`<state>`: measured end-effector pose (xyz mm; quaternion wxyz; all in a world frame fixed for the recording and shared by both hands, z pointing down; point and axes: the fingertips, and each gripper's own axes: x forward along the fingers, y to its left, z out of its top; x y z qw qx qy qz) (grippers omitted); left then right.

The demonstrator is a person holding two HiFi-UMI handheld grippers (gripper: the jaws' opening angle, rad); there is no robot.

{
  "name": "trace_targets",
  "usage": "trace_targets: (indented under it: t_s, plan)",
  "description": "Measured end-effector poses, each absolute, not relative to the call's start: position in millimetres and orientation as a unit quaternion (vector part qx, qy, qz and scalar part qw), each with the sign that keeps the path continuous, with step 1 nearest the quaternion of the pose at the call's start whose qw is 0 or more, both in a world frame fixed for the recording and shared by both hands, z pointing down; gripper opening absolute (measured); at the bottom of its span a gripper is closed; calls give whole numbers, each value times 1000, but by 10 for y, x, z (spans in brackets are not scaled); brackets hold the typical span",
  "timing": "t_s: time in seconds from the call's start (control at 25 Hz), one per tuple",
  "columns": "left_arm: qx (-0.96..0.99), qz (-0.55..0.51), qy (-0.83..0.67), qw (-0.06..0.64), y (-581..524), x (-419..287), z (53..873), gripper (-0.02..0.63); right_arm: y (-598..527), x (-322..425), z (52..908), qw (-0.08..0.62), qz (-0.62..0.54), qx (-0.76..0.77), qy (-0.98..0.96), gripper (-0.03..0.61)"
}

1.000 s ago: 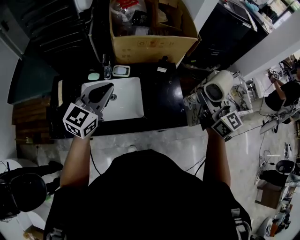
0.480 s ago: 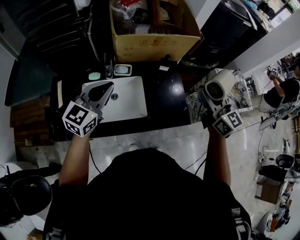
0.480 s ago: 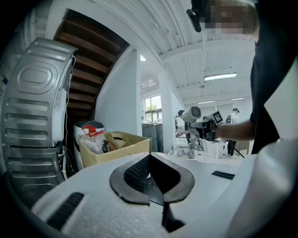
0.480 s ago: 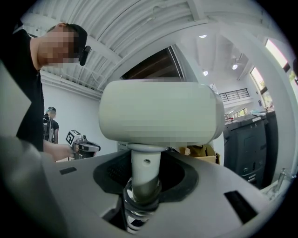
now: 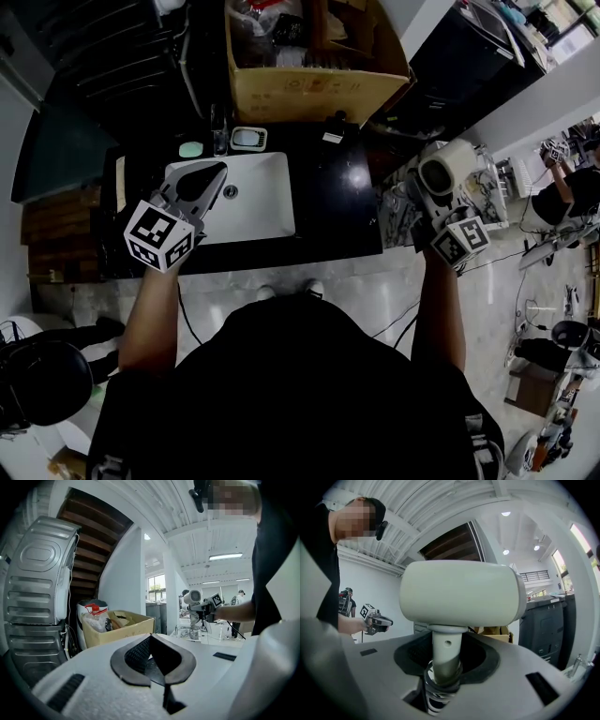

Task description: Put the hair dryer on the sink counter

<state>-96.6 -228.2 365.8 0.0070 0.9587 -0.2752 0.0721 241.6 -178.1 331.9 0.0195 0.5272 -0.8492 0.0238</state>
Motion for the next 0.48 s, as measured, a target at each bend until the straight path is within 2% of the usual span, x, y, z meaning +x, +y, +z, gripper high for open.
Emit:
trace_targets:
  t_s: [0.48]
  plan:
    - [949,80,-303,30,-2365,-837,3845,15,-2303,2462,3668,78,34,485,-870,153]
